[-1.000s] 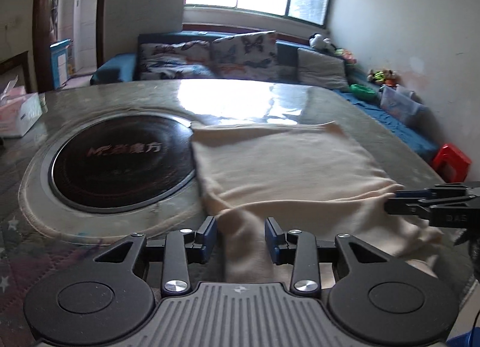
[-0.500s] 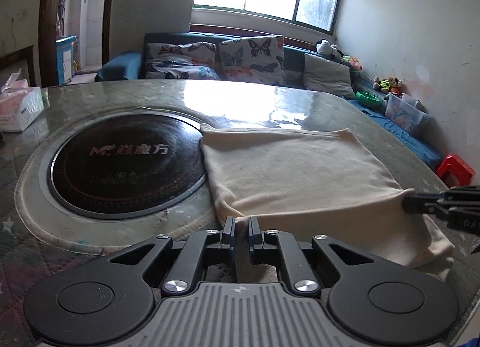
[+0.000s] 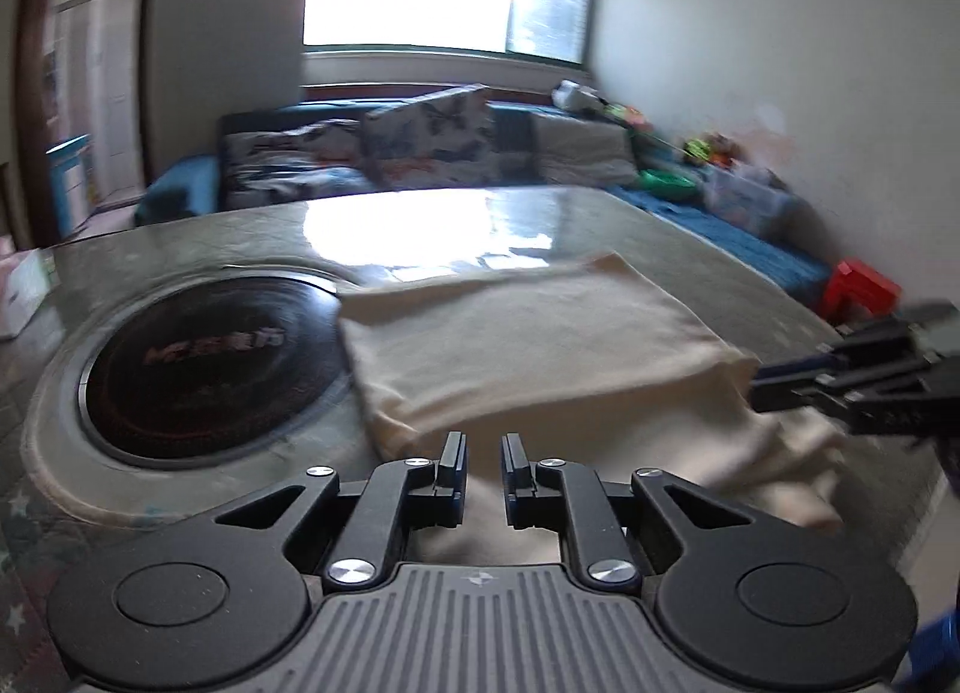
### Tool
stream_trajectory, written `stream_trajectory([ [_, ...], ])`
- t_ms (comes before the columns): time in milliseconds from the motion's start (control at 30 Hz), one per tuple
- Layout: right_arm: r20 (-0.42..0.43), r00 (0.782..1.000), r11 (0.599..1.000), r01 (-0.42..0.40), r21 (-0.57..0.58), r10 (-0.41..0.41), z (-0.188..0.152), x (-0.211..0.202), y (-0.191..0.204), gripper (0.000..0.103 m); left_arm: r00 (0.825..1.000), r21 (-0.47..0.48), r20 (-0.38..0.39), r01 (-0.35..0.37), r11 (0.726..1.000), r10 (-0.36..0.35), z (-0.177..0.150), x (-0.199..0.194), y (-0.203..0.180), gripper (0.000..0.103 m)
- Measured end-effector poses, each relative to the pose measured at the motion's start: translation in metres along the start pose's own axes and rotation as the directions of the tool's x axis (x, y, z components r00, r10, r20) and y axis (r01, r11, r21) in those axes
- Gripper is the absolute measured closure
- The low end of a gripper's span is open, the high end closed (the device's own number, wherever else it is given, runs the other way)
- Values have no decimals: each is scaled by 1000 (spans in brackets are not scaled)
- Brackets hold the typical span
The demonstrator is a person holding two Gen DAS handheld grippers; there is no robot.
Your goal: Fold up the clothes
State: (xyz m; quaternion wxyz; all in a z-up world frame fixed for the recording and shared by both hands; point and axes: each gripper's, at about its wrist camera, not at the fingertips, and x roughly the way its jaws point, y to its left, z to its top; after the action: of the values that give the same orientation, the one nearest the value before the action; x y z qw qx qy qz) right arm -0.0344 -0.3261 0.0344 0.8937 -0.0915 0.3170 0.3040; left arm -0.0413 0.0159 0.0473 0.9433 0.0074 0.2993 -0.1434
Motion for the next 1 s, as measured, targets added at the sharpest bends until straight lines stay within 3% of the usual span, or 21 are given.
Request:
stream_trajectory([
  [167, -55, 998, 999, -21, -40, 19, -16, 7, 8, 88, 996, 50, -88, 7, 999, -3, -22, 12, -6, 88],
  [300, -56, 998, 999, -19, -40, 17, -18, 2, 7, 88, 996, 79, -84, 19, 997, -12, -24, 2, -5, 86],
  [367, -56, 998, 999, -19, -40, 17, -19, 1, 7, 88, 996, 105, -84, 28, 994, -20, -23, -2, -9, 81],
  [467, -55, 998, 999, -18, -41, 16, -20, -1, 6, 88, 996, 179, -73, 69, 981, -56, -26, -15, -19, 61],
  [567, -51, 999, 999, -14, -49, 12, -18, -8, 5, 88, 993, 302, -61, 118, 946, -105, -33, -26, -36, 52],
  [667, -59, 998, 997, -9, -76, 4, -19, -18, 6, 88, 990, 408, -57, 142, 902, -129, -43, -26, -52, 51],
  [767, -69, 998, 995, -1, -104, -6, -21, -27, 8, 86, 989, 429, -41, 143, 892, -139, -45, -21, -59, 51],
  [833, -75, 997, 992, 5, -124, -14, -23, -34, 10, 73, 989, 444, -31, 144, 885, -146, -46, -17, -64, 51],
  [933, -85, 996, 987, 14, -161, -28, -28, -45, 14, 66, 988, 465, -15, 145, 873, -156, -48, -12, -71, 52],
  [967, -88, 996, 985, 10, -173, -26, -30, -47, 16, 66, 987, 472, -10, 145, 870, -160, -49, -10, -73, 53],
  [1000, -92, 996, 983, 1, -185, -19, -32, -49, 19, 63, 987, 479, -5, 146, 866, -163, -50, -8, -76, 63],
])
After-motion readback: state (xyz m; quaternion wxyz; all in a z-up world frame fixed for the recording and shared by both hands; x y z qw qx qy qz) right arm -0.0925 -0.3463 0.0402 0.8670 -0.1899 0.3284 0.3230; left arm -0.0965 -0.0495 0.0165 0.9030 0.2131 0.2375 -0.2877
